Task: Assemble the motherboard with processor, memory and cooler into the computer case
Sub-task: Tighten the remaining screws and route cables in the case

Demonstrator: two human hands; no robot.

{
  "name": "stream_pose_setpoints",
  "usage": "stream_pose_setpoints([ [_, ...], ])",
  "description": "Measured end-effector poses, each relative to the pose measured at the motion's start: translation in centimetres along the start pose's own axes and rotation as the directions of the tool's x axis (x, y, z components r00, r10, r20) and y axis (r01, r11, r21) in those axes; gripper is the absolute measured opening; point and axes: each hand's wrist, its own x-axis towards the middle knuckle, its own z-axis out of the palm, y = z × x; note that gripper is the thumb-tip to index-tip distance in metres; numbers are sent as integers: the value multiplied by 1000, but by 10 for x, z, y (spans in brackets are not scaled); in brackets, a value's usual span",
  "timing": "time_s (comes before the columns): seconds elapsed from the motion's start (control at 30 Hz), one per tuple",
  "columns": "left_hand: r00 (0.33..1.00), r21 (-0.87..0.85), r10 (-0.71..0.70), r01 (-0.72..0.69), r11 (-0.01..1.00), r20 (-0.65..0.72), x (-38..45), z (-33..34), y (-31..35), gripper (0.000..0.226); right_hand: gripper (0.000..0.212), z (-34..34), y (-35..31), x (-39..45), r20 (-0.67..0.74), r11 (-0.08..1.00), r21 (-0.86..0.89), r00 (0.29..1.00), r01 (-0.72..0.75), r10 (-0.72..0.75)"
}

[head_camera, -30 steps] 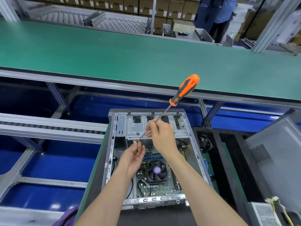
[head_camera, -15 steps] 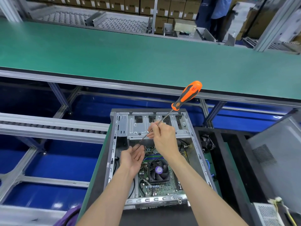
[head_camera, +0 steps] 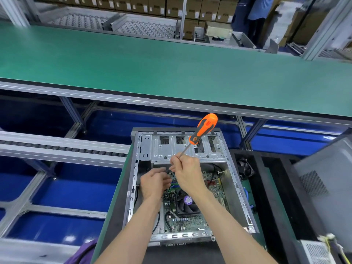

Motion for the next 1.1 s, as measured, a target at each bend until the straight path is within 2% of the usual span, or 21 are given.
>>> stream_pose_setpoints([
  [0.07,990,210,133,-140,968,45,-3,3,-1,19,28,0,-1,0,11,1000,9,1000,-9,9],
  [0.13,978,308,203,-207,929,45,-5,4,-2,10,26,-2,-5,0,-1,1000,12,1000,-8,8],
  [0.2,974,328,226,-216,920,9,-3,3,-1,9,17,-8,-11,1,-48,1000,25,999,-6,7],
  [0.27,975,342,223,-203,917,-20,0,1,-1,9,9,-20,-21,4,-100,992,127,995,-6,18],
  [0.33,975,356,219,-195,914,-26,0,1,-1,8,19,-33,-30,6,-127,978,206,992,35,-9],
  [0.43,977,358,210,-182,916,-42,2,1,-3,7,25,-51,-48,6,-163,963,221,980,152,-117],
  [0.5,980,332,191,-164,929,-50,4,1,-5,8,24,-61,-59,6,-207,953,192,959,235,-195],
  [0.67,987,354,158,-145,924,-10,7,2,-6,14,23,-75,-78,7,-302,912,-30,866,409,-398],
  [0.8,977,590,168,-62,805,-128,14,-7,-6,13,24,-74,-73,5,-267,901,-82,862,425,-431],
  [0.87,976,669,163,-27,743,-142,18,-11,-7,12,24,-71,-65,2,-255,904,-89,868,418,-426],
  [1.1,994,785,104,-90,613,32,30,-5,-22,32,25,-62,-48,0,-244,912,-92,879,399,-409],
])
